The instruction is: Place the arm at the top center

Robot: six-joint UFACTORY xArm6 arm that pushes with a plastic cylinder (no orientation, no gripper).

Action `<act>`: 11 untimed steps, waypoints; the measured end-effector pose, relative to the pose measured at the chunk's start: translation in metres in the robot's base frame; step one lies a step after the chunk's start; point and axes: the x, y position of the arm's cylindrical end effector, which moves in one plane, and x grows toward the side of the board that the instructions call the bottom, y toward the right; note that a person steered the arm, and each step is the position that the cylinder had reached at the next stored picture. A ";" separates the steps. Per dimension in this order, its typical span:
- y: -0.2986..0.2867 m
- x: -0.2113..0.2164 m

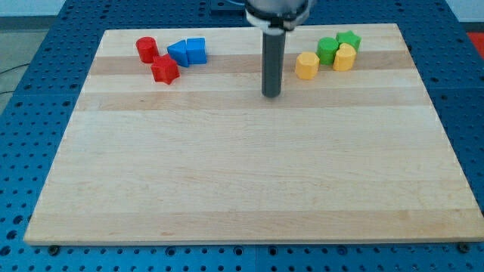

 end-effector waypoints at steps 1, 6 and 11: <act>0.000 -0.025; -0.016 -0.091; -0.100 -0.108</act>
